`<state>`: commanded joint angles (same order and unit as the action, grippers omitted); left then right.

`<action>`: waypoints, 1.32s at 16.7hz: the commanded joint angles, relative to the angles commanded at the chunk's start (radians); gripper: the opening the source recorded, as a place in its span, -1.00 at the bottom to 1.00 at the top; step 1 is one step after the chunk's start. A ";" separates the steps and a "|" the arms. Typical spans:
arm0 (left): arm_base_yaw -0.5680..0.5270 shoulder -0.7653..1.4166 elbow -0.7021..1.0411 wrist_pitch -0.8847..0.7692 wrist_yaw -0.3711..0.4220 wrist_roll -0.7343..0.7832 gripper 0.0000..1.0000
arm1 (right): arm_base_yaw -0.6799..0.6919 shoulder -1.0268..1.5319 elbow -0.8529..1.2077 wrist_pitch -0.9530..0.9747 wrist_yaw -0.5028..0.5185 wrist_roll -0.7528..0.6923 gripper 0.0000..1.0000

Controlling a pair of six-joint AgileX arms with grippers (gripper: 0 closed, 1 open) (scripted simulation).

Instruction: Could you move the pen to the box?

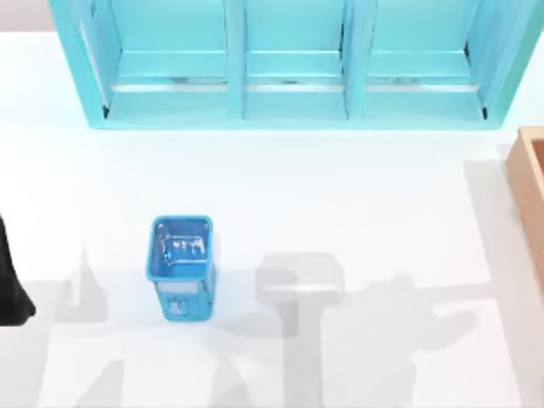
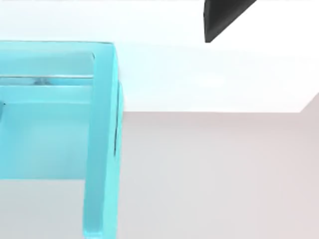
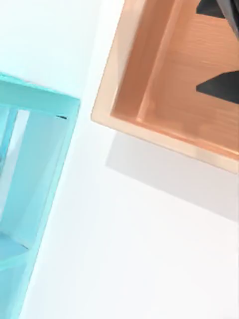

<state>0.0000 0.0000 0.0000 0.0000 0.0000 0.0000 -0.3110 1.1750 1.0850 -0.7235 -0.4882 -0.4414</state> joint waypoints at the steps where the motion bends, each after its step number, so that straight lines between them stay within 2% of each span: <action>1: 0.000 0.000 0.000 0.000 0.000 0.000 1.00 | -0.052 -0.025 -0.006 -0.031 -0.011 -0.030 -1.00; 4: 0.000 0.000 0.000 0.000 0.000 0.000 1.00 | -0.143 -0.076 -0.019 -0.091 -0.029 -0.090 -1.00; 10: 0.000 0.000 0.000 0.000 0.000 0.000 1.00 | -0.147 -0.077 -0.020 -0.092 -0.026 -0.094 -1.00; 18: 0.000 0.000 0.000 0.000 0.000 0.000 1.00 | -0.088 -0.039 -0.205 0.173 0.019 -0.038 -1.00; 22: 0.000 0.000 0.000 0.000 0.000 0.000 1.00 | -0.068 -0.026 -0.233 0.204 0.027 -0.025 -1.00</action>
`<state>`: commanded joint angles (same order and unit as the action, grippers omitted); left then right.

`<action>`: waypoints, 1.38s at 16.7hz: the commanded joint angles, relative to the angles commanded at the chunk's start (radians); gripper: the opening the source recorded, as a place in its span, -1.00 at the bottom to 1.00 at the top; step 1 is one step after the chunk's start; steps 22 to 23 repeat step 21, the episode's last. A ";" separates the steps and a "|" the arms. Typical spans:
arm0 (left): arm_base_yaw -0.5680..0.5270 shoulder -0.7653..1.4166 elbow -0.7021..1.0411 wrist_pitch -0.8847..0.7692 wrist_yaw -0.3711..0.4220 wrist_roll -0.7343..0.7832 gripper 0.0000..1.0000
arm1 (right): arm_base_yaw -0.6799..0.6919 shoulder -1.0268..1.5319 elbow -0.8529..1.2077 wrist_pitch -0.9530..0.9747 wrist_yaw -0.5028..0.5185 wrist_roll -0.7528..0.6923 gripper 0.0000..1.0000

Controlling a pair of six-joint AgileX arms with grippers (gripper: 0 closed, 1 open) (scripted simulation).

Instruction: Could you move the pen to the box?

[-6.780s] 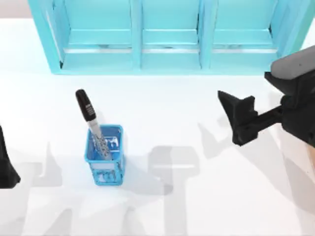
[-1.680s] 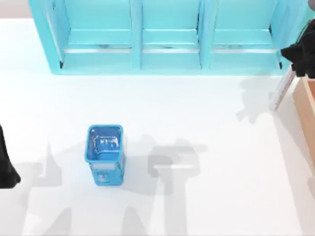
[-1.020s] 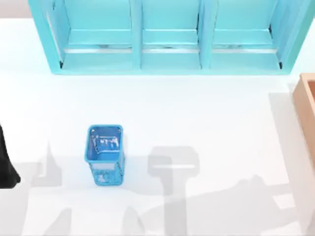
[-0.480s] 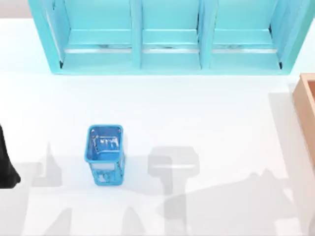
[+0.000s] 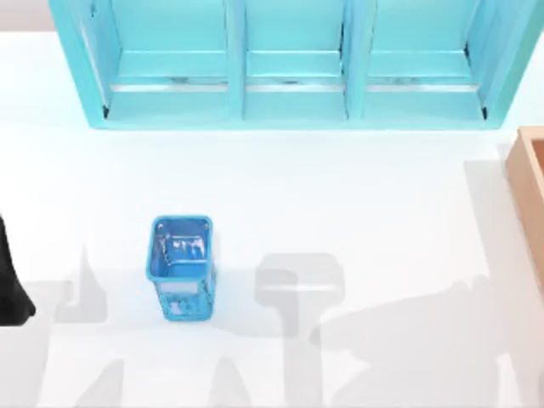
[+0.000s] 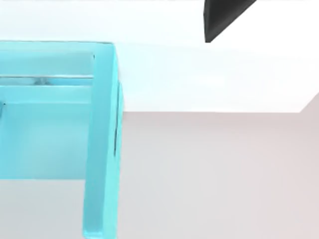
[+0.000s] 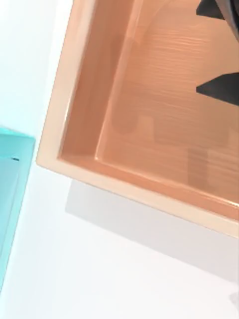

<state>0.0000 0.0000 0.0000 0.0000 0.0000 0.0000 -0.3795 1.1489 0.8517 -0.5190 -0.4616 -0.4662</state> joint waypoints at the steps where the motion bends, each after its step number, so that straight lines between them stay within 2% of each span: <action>1: 0.000 0.000 0.000 0.000 0.000 0.000 1.00 | 0.000 0.000 0.000 0.000 0.000 0.000 -1.00; 2: 0.000 0.000 0.000 0.000 0.000 0.000 1.00 | 0.000 0.000 0.000 0.000 0.000 0.000 -1.00; 15: 0.000 0.000 0.000 0.000 0.000 0.000 1.00 | 0.000 0.000 0.000 0.000 0.000 0.000 0.96; 23: 0.000 0.000 0.000 0.000 0.000 0.000 1.00 | 0.000 0.000 0.000 0.000 0.000 0.000 1.00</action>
